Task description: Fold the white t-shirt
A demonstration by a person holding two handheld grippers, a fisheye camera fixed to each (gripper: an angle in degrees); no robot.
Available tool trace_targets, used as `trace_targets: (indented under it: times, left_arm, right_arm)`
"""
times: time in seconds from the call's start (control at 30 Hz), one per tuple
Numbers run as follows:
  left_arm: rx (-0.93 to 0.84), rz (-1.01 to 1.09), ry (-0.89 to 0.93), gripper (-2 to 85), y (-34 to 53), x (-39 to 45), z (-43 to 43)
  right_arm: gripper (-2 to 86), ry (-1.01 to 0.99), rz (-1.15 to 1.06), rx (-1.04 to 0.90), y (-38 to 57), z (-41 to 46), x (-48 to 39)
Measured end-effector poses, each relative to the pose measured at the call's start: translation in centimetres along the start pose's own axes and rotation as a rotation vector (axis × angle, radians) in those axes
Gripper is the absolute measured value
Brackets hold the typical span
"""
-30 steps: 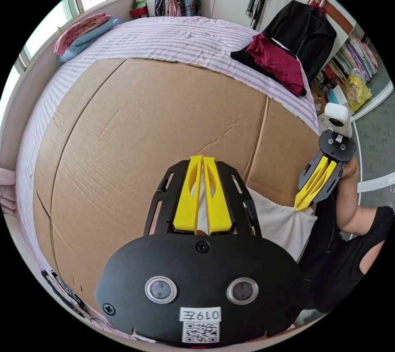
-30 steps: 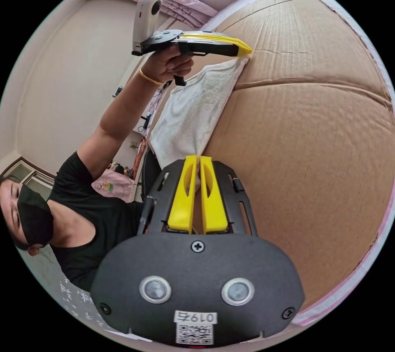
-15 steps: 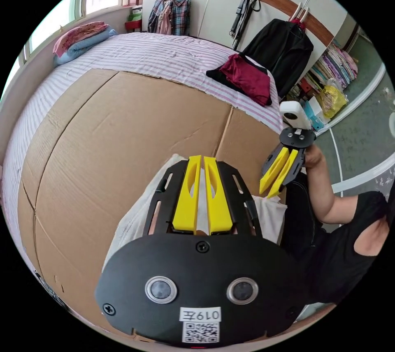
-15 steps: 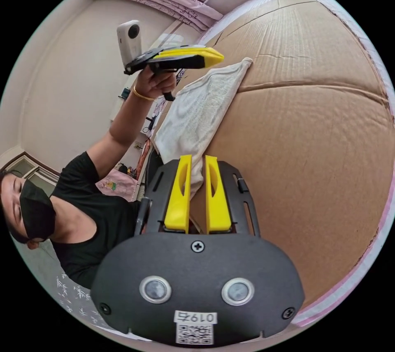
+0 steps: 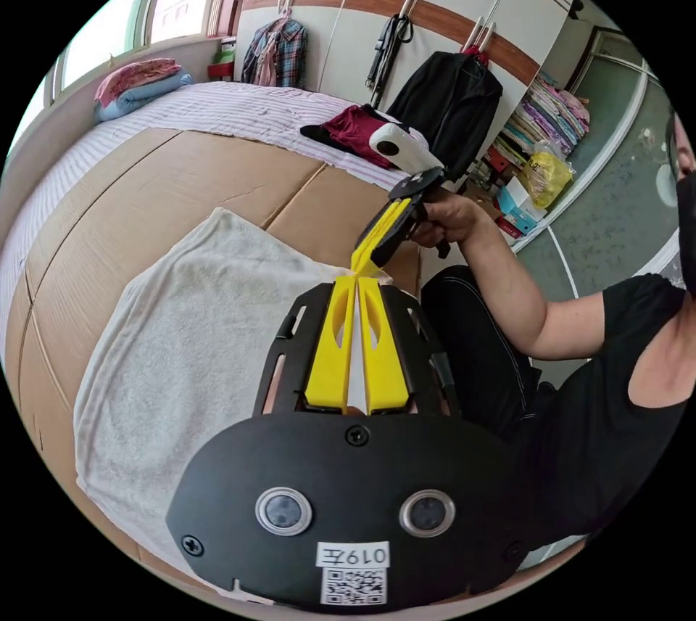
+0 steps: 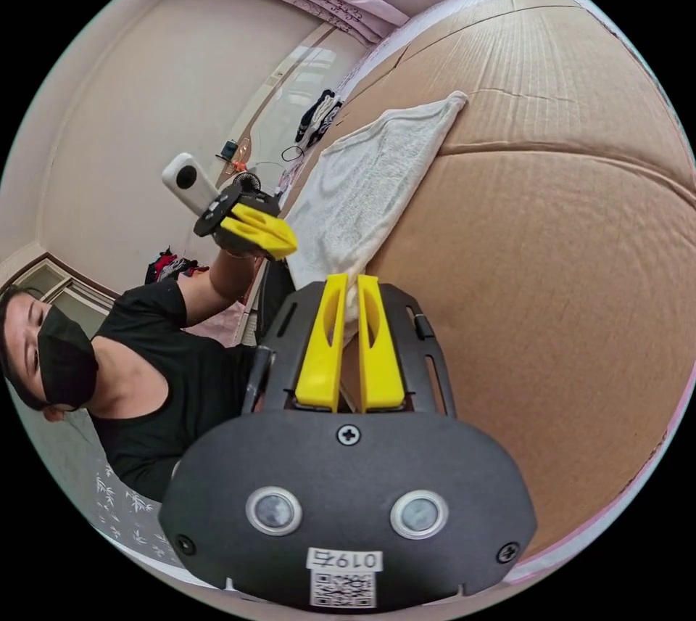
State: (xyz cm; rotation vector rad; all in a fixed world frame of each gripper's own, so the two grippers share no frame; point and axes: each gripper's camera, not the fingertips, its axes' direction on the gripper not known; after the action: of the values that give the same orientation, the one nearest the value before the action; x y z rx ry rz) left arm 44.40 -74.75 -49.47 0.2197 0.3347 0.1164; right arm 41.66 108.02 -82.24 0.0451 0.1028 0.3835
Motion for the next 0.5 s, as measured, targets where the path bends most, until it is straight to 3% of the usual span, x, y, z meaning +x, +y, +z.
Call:
trace_targets:
  times: [0.27,0.5]
  left_arm:
    - [-0.067,0.079,-0.248,0.9,5.2,13.6,2.3]
    - [0.105,0.004,-0.363,0.9,8.4,20.3,-1.0]
  right_arm:
    - [1.9,0.035,0.018,0.027,2.1,0.1,-0.6]
    - [1.2,0.059,-0.114,0.172,6.5,-1.9,-5.4]
